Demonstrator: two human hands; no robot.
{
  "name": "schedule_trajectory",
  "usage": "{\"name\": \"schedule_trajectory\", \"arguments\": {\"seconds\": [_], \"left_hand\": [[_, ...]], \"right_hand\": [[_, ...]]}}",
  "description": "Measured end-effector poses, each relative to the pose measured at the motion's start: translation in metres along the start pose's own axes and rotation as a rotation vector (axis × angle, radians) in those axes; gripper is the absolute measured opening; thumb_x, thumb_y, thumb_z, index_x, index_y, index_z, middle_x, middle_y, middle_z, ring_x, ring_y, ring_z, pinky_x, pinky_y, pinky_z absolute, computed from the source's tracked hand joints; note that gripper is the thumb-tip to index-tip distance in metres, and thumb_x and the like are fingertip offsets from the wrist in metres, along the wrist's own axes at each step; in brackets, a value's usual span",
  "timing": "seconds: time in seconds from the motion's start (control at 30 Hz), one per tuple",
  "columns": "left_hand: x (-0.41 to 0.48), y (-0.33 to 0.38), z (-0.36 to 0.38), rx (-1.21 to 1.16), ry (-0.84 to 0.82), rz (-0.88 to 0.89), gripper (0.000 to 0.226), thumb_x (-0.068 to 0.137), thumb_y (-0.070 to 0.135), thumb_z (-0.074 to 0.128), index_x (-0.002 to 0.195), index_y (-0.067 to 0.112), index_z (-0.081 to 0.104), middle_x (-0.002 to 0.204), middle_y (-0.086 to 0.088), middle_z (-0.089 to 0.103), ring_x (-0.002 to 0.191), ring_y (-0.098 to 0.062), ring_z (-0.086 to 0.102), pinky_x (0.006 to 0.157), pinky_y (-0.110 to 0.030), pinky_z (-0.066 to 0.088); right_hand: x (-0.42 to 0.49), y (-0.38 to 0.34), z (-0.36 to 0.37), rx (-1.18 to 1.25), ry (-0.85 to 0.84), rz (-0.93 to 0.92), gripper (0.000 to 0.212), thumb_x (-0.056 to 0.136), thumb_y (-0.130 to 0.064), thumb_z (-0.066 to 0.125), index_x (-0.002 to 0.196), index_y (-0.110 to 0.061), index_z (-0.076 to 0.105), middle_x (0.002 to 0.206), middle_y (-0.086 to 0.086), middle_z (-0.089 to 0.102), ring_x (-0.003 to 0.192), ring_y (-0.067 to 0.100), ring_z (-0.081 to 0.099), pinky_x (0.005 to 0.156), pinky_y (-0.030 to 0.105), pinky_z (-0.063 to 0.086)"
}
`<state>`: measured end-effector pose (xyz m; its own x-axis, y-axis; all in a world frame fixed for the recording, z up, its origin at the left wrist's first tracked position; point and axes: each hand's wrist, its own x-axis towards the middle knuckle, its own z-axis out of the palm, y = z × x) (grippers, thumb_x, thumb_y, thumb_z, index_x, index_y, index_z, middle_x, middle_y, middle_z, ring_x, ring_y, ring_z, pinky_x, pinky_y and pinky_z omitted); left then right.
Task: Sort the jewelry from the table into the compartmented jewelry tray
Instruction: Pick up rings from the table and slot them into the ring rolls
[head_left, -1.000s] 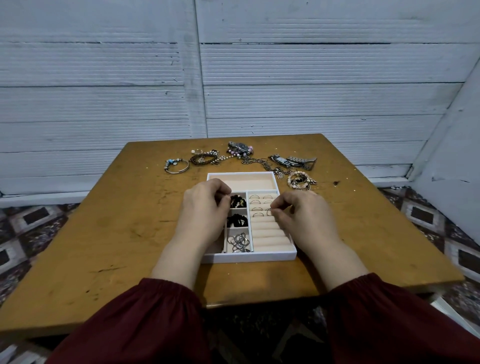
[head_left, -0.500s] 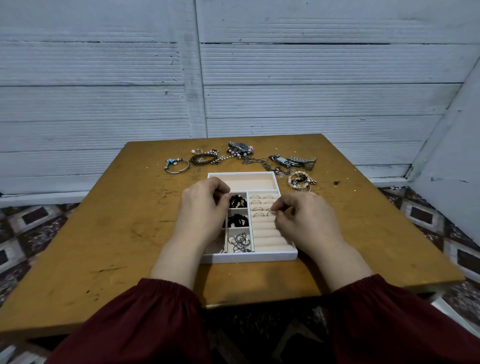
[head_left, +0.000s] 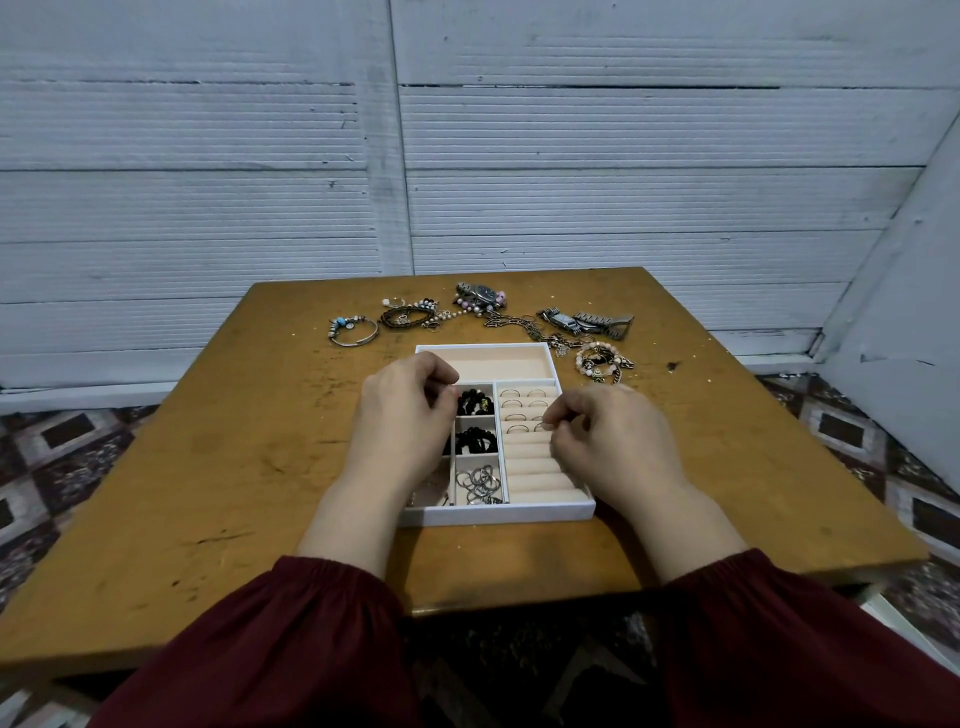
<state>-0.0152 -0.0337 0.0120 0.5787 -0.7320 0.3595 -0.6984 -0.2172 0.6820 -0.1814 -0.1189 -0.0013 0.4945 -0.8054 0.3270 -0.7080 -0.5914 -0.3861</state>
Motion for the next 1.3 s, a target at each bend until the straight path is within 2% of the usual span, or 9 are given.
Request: {"name": "schedule_trajectory", "arguments": {"seconds": [0.23,0.33,0.5,0.73,1.03,1.3], "left_hand": [[0.0,0.0,-0.001,-0.006,-0.001,0.0,0.011,0.084,0.012,0.063,0.09,0.019,0.069,0.078,0.004,0.067,0.08,-0.017,0.063,0.078,-0.033,0.052],[0.0,0.0,-0.002,-0.014,0.006,0.0,0.012,0.084,0.011,0.063,0.09,0.019,0.069,0.075,0.005,0.064,0.078,-0.016,0.061,0.077,-0.031,0.051],[0.0,-0.001,-0.005,-0.02,0.01,-0.011,0.013,0.085,0.011,0.062,0.091,0.02,0.069,0.075,0.008,0.063,0.078,-0.014,0.06,0.076,-0.029,0.05],[0.002,-0.004,-0.007,-0.027,0.014,-0.02,0.012,0.085,0.012,0.063,0.089,0.021,0.068,0.074,0.009,0.064,0.077,-0.014,0.061,0.076,-0.032,0.051],[0.003,-0.006,-0.011,-0.021,0.015,-0.03,0.013,0.085,0.011,0.063,0.09,0.021,0.069,0.073,0.013,0.061,0.076,-0.012,0.061,0.074,-0.029,0.052],[0.004,-0.008,-0.01,-0.053,0.021,-0.037,0.012,0.086,0.011,0.063,0.091,0.02,0.069,0.078,0.008,0.065,0.079,-0.013,0.062,0.077,-0.037,0.055]], "right_hand": [[0.0,0.001,0.001,-0.019,0.001,-0.012,0.02,0.08,-0.02,0.056,0.088,-0.031,0.071,0.079,-0.017,0.053,0.09,0.011,0.05,0.067,0.023,0.031],[0.0,0.004,0.003,0.039,0.018,0.017,0.019,0.081,-0.02,0.057,0.089,-0.03,0.071,0.073,-0.018,0.051,0.082,0.007,0.047,0.064,0.022,0.03],[0.004,0.009,0.007,0.158,0.042,0.047,0.011,0.087,-0.021,0.061,0.092,-0.028,0.068,0.072,-0.017,0.058,0.071,0.007,0.056,0.056,0.022,0.036],[0.011,0.012,0.009,0.185,0.032,0.04,0.008,0.086,-0.022,0.065,0.091,-0.027,0.07,0.086,-0.011,0.066,0.075,0.01,0.056,0.064,0.026,0.037],[0.015,0.014,0.009,0.134,-0.019,0.016,0.005,0.085,-0.024,0.068,0.087,-0.028,0.07,0.088,-0.009,0.059,0.081,0.012,0.054,0.07,0.031,0.045],[0.016,0.014,0.01,0.108,-0.035,-0.017,0.006,0.086,-0.024,0.066,0.088,-0.028,0.07,0.082,-0.014,0.048,0.083,0.011,0.05,0.068,0.027,0.036]]}}
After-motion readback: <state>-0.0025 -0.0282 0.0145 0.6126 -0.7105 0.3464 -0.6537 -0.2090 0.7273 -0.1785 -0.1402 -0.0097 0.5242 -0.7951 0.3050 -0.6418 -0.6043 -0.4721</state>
